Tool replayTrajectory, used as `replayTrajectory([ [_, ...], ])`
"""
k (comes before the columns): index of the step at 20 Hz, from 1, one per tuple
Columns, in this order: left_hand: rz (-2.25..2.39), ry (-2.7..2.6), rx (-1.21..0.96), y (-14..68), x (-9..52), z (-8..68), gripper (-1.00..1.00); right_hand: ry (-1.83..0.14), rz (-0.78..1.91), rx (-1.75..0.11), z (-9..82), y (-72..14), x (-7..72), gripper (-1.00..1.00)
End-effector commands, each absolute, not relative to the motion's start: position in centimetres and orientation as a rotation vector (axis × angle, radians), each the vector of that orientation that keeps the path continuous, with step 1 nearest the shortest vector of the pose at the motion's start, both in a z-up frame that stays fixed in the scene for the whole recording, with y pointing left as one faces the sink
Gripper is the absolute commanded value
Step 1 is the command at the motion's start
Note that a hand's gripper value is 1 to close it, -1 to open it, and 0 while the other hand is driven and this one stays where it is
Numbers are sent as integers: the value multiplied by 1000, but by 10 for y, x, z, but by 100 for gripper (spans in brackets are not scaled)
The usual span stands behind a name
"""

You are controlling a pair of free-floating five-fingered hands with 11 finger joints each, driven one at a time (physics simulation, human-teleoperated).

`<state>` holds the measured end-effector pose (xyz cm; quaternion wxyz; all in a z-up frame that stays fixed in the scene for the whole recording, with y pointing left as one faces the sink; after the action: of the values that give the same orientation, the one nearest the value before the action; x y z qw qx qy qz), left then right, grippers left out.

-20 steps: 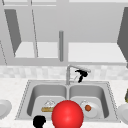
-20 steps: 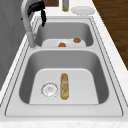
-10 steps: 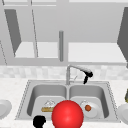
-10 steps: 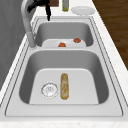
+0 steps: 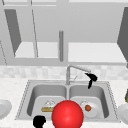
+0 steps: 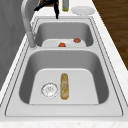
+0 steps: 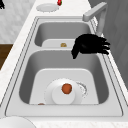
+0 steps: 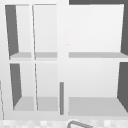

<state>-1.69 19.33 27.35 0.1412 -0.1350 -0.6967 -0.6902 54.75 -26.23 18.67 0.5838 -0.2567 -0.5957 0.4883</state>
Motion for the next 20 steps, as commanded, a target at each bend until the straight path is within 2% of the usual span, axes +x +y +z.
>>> replayTrajectory([
  [1,-1993,-2012,-390,193,-17,274,0,-1316,1150,-586,188,-269,528,-100],
  [14,-1993,-2012,-390,193,-17,274,0,-1201,1171,-654,184,-279,449,-100],
  [20,-1993,-2012,-390,193,-17,274,0,-1223,1132,-725,182,-279,404,-100],
])
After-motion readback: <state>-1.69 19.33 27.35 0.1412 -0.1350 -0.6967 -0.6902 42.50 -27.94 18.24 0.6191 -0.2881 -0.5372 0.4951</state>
